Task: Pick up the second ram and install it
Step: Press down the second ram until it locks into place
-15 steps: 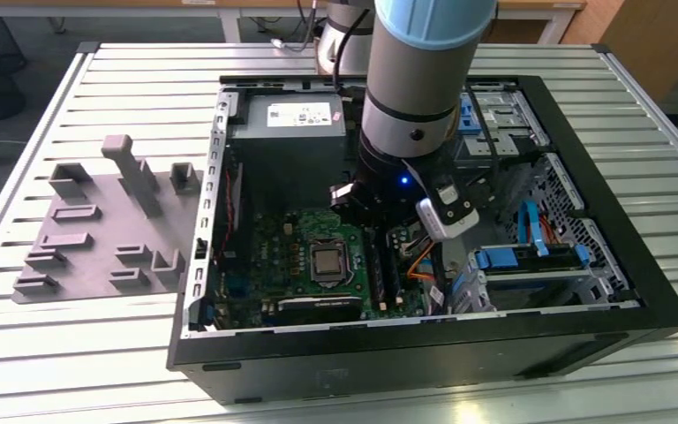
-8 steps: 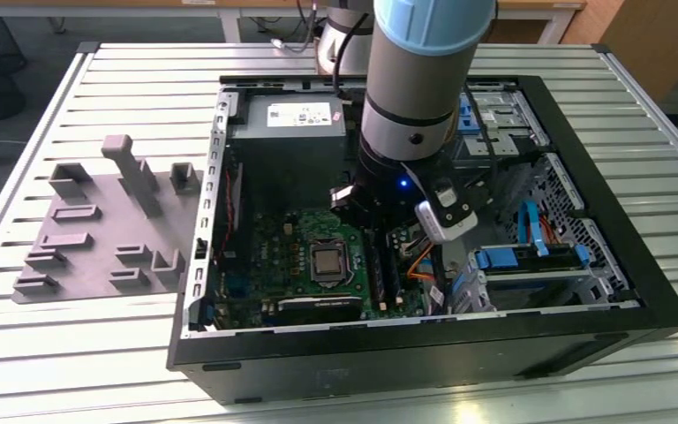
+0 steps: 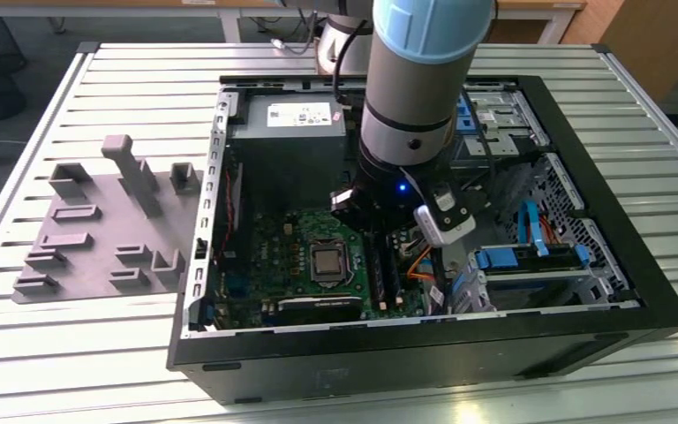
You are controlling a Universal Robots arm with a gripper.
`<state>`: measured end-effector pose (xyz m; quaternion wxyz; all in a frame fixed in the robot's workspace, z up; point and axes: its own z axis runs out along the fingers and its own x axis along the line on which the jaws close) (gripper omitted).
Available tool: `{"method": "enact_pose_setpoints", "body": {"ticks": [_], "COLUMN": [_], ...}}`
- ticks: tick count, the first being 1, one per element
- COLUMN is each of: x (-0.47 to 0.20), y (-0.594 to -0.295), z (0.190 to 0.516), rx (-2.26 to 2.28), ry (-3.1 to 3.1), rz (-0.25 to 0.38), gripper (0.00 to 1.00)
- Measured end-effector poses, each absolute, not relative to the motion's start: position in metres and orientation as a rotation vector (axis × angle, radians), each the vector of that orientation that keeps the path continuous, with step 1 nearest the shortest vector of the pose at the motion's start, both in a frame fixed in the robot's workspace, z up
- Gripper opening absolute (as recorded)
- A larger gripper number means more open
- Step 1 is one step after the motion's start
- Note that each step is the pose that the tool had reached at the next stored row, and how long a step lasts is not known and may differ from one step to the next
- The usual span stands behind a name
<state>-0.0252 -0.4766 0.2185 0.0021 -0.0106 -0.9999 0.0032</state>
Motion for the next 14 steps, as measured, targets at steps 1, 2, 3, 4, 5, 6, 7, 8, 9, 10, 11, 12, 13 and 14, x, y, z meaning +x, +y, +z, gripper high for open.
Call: {"method": "enact_pose_setpoints", "body": {"ticks": [1,2,3,4,5,6,7,8,9,10,11,12,13,14], "x": [-0.025,-0.025,-0.025,-0.025,-0.025,-0.025,-0.025,-0.025,-0.025,-0.025,-0.025,-0.025,-0.025,-0.025], "y": [-0.477,-0.477,-0.477,-0.477,-0.477,-0.477,-0.476,-0.476,-0.476,-0.476,-0.476,-0.476,-0.476,-0.476], "z": [0.218,0.217,0.216,0.215,0.215,0.214,0.215,0.216,0.218,0.222,0.227,0.232,0.235,0.238], "rx": [-0.033,-0.033,-0.033,-0.033,-0.033,-0.033,-0.033,-0.033,-0.033,-0.033,-0.033,-0.033,-0.033,-0.033], "ry": [-3.137,-3.137,-3.137,-3.137,-3.137,-3.136,-3.136,-3.137,-3.138,-3.138,-3.137,-3.137,-3.137,-3.137], "rz": [0.009,0.009,0.01,0.01,0.01,0.01,0.01,0.009,0.004,0.004,0.007,0.008,0.008,0.008], "gripper": [0.11,0.11,0.11,0.11,0.11,0.11,0.11,0.11,0.11,0.11,0.11,0.11,0.11,0.11]}}
